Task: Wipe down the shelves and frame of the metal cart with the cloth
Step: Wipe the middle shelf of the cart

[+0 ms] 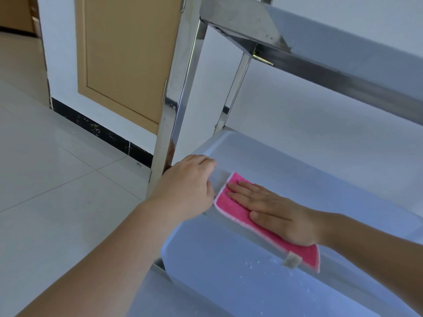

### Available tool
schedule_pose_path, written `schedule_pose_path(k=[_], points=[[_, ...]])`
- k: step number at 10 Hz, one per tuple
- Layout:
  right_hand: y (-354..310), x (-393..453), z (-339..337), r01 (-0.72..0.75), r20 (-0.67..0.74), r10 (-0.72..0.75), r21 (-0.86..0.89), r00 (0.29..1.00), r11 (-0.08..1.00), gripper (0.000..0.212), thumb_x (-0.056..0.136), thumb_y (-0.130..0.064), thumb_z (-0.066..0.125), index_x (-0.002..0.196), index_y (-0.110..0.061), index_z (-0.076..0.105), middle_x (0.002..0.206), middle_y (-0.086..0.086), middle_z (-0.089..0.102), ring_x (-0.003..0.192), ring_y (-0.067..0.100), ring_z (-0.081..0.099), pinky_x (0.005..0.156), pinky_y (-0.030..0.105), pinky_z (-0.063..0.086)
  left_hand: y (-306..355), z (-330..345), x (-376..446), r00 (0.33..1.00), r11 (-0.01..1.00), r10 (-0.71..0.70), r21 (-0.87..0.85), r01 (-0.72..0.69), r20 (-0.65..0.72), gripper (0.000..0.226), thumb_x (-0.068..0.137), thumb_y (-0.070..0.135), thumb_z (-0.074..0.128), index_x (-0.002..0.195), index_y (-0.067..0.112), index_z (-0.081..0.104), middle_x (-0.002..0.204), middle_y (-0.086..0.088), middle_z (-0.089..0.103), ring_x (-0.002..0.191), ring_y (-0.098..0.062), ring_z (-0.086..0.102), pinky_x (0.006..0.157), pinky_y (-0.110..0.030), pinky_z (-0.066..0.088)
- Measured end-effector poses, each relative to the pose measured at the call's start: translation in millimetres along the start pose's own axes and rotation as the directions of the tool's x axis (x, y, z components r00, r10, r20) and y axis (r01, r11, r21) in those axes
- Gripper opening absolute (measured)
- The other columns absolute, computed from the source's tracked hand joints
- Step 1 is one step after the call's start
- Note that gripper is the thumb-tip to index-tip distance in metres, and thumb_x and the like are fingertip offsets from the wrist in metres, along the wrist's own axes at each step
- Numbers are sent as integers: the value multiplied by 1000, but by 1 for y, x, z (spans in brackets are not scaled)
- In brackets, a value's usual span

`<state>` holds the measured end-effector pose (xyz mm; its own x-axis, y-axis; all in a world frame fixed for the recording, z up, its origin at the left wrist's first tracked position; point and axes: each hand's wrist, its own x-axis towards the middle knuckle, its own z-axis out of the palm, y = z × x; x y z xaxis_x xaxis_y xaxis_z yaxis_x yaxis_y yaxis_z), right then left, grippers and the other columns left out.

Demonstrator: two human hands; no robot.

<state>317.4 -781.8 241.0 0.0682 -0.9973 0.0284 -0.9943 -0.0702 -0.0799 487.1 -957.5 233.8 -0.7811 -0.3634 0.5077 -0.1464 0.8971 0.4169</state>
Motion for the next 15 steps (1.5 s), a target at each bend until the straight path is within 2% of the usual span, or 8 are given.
schedule_pose_path(k=[5,8,9,10,11,13,14,15], points=[[110,65,-29,-528,108,525,4,844,849,47,103,-29,19,149,-24,9,157,-7,5,141,4,3,109,19,-4,-5,6,4,998,998,54,42,-54,-10,45,83,13,40,127,16,48,128,5,51,123,-13,40,96,-25,37],[149,116,-29,-583,-72,579,-113,812,804,45,96,-32,36,140,-23,36,145,7,38,131,33,38,98,50,37,-4,6,4,997,997,70,28,-69,-31,42,81,13,40,122,14,49,121,2,54,117,-15,44,91,-26,39],[145,134,-29,-666,-77,663,-14,744,746,46,94,-35,38,139,-26,37,144,6,40,126,31,43,70,36,43,-4,7,3,996,997,80,24,-80,-37,45,80,12,41,124,13,50,122,1,55,118,-15,44,95,-24,35],[140,153,-32,-698,12,699,-25,715,715,37,96,-17,41,130,-4,45,136,17,44,115,28,46,85,40,41,-3,8,1,995,996,89,30,-88,-44,44,78,11,42,122,13,51,119,0,55,116,-16,45,94,-21,33],[149,170,-30,-607,-26,607,-54,794,793,36,97,-7,38,131,4,42,141,22,38,130,31,35,108,35,24,-3,7,1,995,997,77,21,-76,-62,42,76,10,42,117,13,51,116,1,55,114,-17,46,91,-23,37],[122,173,-21,-315,-104,301,-186,948,931,37,93,-43,38,130,-42,45,142,6,43,129,37,40,98,60,34,-3,8,-1,993,998,62,2,-62,-99,37,72,9,41,108,13,52,111,3,55,110,-16,47,83,-32,48],[105,172,-23,-348,-13,348,-36,937,937,39,99,-33,32,138,-34,39,149,9,35,135,32,31,110,48,20,-4,8,-2,991,997,77,-8,-78,-108,36,74,11,39,107,12,53,108,2,56,108,-17,48,80,-34,49],[98,167,-21,-356,59,355,9,933,934,44,103,-17,22,147,-8,22,157,5,12,143,14,8,103,10,-4,-6,4,-3,989,993,108,-32,-112,-100,35,80,12,39,111,13,54,110,3,57,109,-16,48,83,-34,49]])
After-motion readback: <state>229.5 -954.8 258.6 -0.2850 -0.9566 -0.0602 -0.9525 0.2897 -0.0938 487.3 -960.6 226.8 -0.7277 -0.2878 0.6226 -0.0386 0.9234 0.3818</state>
